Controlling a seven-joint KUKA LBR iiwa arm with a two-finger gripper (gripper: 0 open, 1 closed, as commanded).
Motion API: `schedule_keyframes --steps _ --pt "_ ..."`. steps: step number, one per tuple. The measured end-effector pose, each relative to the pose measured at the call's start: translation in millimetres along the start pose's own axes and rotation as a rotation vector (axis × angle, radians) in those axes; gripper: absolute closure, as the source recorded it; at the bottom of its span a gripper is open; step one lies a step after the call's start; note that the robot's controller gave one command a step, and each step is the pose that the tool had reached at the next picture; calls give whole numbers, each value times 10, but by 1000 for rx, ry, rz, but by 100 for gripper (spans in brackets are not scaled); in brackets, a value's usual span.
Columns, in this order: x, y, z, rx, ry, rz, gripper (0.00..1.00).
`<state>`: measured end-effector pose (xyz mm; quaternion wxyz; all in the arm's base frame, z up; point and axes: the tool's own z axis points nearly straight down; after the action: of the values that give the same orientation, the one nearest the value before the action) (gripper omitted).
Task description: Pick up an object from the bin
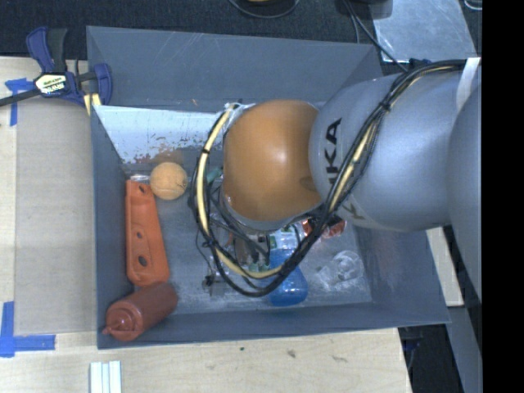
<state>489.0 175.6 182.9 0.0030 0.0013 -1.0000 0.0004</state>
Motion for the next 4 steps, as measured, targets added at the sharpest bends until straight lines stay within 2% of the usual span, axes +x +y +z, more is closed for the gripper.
schedule_keyframes --steps 1,2,3,4 --pt "-20 -9 -45 -2 -8 3 0" --pt "-512 422 707 -1 -2 246 0" --pt "-511 418 709 -1 -1 242 0" --pt "-467 401 849 0 -2 -164 0"
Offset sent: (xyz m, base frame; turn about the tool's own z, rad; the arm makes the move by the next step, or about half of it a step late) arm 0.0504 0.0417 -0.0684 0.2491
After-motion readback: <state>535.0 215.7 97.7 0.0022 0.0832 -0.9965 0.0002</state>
